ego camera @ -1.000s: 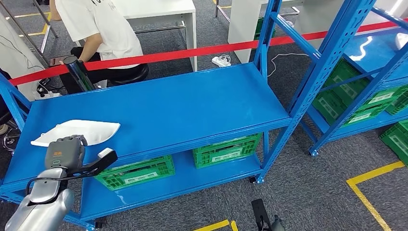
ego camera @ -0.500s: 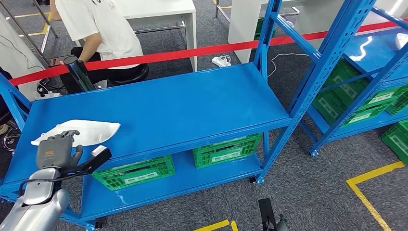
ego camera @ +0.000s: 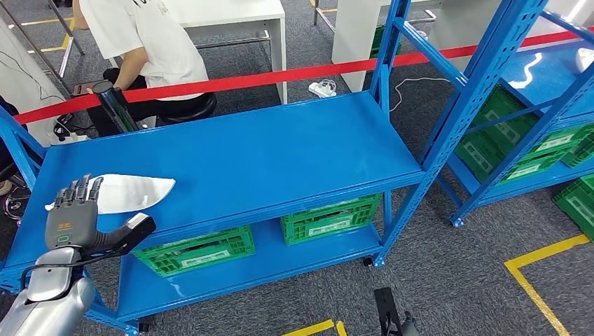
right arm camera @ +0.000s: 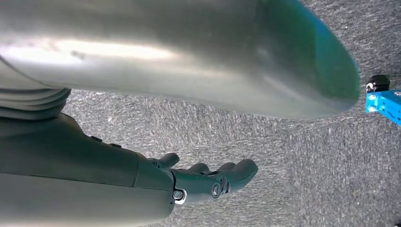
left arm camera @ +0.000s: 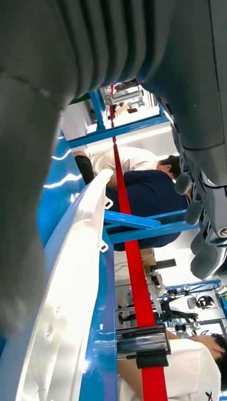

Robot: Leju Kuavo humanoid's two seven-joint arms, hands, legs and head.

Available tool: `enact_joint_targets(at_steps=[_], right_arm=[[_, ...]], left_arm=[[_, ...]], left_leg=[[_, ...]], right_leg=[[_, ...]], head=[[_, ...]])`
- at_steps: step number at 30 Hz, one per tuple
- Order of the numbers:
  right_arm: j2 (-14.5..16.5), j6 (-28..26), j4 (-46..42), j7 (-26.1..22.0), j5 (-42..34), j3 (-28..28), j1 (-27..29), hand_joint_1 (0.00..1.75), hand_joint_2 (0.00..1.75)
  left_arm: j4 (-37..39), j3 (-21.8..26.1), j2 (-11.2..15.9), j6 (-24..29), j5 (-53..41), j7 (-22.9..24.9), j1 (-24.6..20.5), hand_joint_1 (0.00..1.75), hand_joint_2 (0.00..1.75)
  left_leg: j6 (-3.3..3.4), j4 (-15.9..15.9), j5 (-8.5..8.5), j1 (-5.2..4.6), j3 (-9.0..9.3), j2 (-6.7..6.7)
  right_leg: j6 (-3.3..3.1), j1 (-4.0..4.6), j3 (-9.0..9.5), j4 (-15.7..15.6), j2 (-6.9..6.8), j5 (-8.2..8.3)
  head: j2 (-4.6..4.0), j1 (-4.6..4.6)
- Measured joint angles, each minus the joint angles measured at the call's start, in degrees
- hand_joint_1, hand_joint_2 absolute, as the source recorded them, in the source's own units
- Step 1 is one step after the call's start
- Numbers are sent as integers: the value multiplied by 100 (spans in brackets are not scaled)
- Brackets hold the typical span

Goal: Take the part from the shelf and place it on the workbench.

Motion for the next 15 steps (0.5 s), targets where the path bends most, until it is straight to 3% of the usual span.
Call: enact_joint_targets(at_steps=[15], right_arm=[[-7,-2,0,199,70,0,-12,0,0]], left_arm=[[2,139,51,-130,-149,75,5,0,0]], left_leg=[[0,0,0,0,0,0]], right_leg=[[0,0,-1,0,0,0]], head=[[0,-1]])
